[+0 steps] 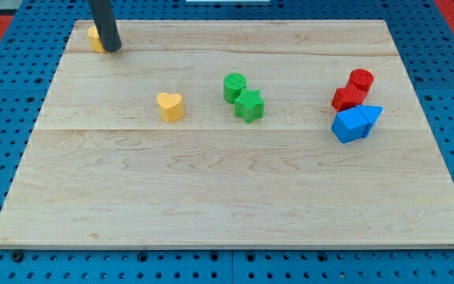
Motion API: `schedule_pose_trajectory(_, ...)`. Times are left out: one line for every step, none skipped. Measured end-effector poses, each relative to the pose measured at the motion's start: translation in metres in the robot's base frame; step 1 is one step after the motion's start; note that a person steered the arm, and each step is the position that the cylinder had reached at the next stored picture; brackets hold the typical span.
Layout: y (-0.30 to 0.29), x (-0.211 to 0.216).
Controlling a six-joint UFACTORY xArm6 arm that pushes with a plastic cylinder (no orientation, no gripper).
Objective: Place the red star to the parallel right of the yellow hexagon
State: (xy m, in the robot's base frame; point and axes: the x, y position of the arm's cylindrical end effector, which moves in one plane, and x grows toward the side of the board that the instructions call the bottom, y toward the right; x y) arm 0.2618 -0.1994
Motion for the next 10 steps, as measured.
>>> schedule_pose_trajectory(0.009, 0.000)
schedule_pose_trajectory(0.020, 0.000)
schedule_pose_trajectory(0.020, 0.000)
schedule_pose_trajectory(0.019, 0.006)
schedule_pose_trajectory(0.062, 0.046)
schedule_pose_trajectory(0.151, 0.067)
schedule_pose_trajectory(0.248, 0.041)
schedule_pose_trajectory(0.340, 0.010)
schedule_pose_trajectory(0.407, 0.007)
schedule_pose_trajectory(0.492, 0.018)
